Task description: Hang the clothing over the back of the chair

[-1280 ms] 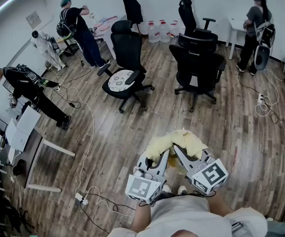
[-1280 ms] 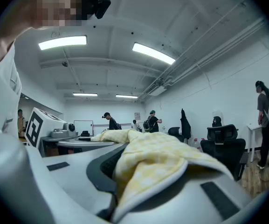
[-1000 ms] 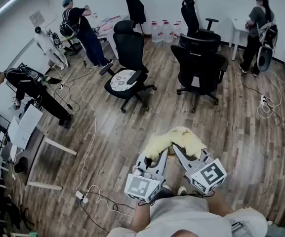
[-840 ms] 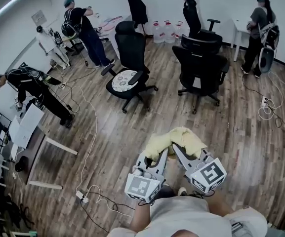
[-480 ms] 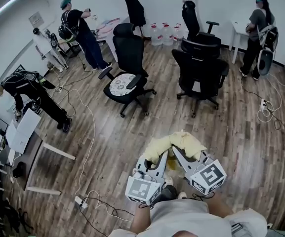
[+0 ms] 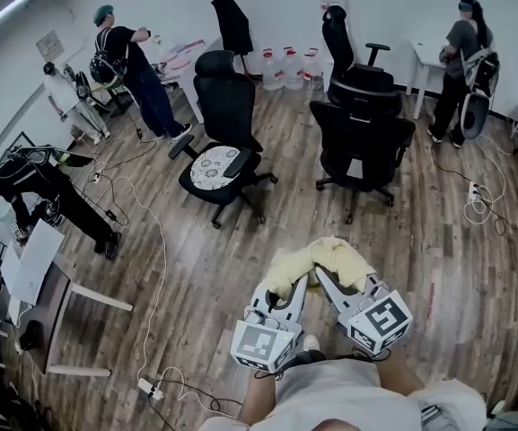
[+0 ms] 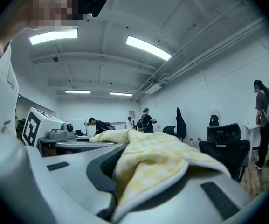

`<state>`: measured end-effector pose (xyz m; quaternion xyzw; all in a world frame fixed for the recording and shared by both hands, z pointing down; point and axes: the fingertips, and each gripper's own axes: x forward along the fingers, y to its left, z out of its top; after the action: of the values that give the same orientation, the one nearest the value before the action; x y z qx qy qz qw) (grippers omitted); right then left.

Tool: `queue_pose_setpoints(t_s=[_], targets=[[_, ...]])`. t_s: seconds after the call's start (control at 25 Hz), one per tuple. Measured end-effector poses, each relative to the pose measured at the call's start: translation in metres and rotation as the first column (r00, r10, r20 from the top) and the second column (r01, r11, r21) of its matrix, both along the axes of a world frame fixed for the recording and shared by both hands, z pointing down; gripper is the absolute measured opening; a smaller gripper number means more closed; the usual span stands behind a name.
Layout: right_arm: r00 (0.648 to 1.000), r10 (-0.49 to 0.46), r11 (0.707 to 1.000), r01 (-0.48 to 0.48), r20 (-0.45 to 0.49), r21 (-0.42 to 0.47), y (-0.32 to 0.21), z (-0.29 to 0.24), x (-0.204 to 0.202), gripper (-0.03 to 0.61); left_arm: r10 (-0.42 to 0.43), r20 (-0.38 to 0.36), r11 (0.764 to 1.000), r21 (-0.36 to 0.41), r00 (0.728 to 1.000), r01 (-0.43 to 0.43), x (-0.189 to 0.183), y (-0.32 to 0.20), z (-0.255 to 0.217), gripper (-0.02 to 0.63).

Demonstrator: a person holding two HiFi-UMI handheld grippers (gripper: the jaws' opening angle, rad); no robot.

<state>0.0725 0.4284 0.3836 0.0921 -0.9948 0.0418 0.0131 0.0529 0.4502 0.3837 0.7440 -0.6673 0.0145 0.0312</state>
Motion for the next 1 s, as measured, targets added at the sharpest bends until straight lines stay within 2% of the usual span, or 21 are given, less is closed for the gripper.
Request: queue_pose_setpoints(t_s=[0.44, 1.0], targets=[[0.999, 0.044, 0.999, -0.044, 0.002, 0.000, -0.042, -0.006, -0.035, 0.040, 0.040, 0.002, 0.999, 0.004, 0.999, -0.040, -0.036, -0.042, -0.007, 0.031], [1.000, -0.002, 1.000, 0.002, 0.012, -0.014, -0.137, -0.006, -0.073, 0.040, 0.000, 0.008, 1.000, -0.005, 1.000, 0.000, -0.073, -0.138, -0.006, 0.031]])
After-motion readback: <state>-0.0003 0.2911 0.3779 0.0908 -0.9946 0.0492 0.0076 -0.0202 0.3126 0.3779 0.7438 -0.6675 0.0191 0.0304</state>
